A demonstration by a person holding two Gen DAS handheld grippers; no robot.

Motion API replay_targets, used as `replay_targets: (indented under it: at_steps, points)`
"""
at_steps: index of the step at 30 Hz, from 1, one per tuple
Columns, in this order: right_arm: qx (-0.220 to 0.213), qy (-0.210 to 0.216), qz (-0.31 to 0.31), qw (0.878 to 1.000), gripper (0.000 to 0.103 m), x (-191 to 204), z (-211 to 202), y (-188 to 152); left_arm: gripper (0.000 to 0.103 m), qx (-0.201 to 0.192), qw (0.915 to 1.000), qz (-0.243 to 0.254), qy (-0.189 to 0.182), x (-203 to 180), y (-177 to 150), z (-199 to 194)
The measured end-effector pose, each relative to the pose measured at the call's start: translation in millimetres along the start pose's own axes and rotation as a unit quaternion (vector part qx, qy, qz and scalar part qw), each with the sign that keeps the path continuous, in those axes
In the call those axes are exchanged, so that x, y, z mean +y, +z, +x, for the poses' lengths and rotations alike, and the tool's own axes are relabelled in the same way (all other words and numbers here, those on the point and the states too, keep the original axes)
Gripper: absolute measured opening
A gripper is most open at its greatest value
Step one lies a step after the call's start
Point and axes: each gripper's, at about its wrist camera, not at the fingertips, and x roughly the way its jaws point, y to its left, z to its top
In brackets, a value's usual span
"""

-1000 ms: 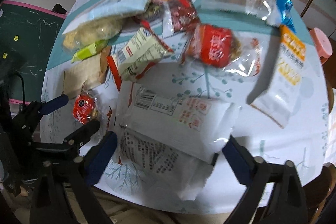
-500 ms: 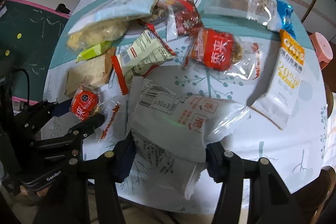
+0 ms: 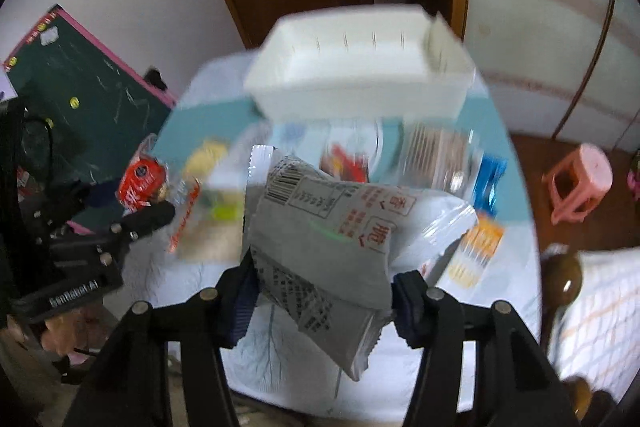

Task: Organize snacks
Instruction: 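Carry both snacks over the white basket and open both grippers to drop them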

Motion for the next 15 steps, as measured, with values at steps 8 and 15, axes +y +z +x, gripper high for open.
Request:
replay_targets:
  at_steps: [8,15]
  points:
    - [-0.075,-0.023,-0.026,0.997,0.057,11,-45,65,0.053,-0.053,0.9978,0.016,0.037,10,71,-36]
    - [-0.125,-0.064,-0.044,0.989,0.057,12,-65,135,0.053,-0.103,0.9915,0.029,0.074,8,136,-49]
